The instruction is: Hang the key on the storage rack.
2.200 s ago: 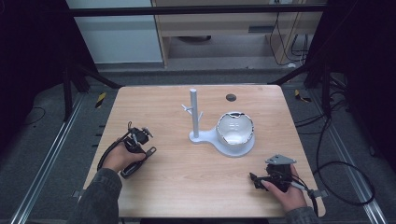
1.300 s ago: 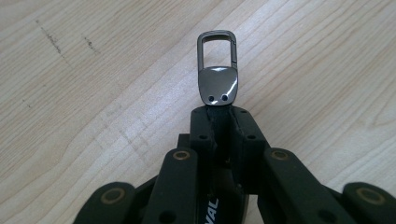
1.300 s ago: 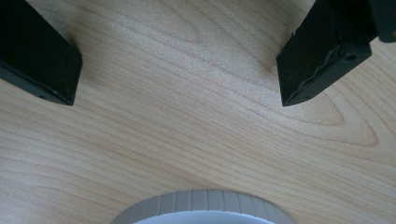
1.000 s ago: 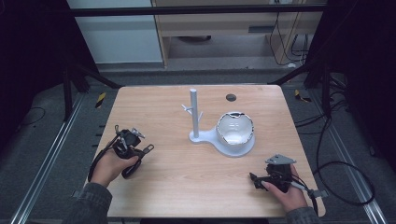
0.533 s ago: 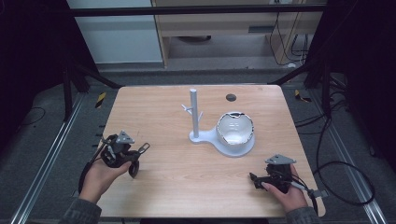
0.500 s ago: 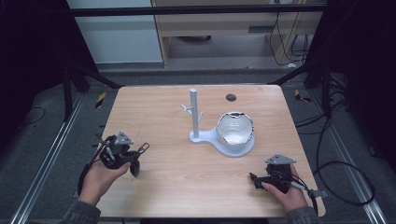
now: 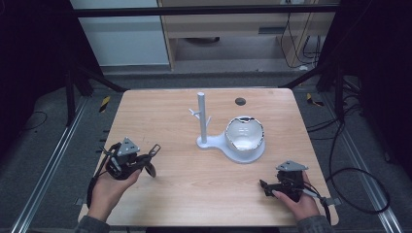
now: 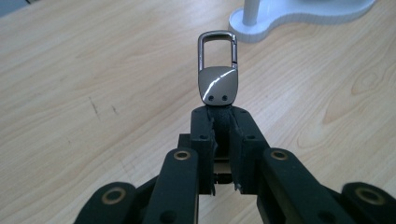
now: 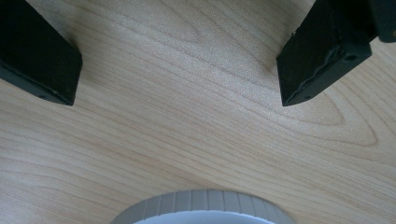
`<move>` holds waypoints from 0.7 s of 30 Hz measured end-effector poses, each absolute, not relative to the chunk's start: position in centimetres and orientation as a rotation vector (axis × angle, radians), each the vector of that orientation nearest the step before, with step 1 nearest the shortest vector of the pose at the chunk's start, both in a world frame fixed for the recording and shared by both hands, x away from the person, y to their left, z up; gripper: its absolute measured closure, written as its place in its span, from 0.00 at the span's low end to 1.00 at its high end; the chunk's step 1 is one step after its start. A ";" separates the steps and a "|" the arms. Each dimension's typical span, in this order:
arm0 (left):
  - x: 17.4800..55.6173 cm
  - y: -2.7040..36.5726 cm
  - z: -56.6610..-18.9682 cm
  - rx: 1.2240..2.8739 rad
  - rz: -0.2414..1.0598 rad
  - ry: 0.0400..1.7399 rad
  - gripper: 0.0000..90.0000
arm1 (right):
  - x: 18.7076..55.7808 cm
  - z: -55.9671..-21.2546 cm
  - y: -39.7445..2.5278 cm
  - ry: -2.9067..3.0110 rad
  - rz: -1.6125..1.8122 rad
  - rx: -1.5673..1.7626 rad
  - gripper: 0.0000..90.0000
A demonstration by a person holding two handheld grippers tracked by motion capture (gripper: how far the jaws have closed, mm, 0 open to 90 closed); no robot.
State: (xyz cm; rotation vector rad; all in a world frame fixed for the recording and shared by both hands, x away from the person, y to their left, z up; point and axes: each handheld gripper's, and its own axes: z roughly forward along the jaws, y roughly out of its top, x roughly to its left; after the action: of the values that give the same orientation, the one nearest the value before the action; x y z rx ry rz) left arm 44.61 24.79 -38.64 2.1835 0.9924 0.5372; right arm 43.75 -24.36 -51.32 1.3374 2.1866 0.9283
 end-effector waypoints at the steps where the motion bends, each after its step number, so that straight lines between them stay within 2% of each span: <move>1: 44.6 24.8 -38.6 2.184 0.537 0.992 0.90 | 43.8 -51.3 -24.4 2.187 0.928 1.337 0.00; 21: 45.0 21.9 -37.4 2.136 0.543 0.926 0.90 | 43.8 -51.3 -24.3 2.182 0.927 1.343 0.00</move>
State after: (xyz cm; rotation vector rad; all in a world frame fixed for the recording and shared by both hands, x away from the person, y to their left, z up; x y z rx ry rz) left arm 45.04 21.94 -37.40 2.1357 0.9259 0.5429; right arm 43.76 -24.31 -51.32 1.3430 2.1818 0.9270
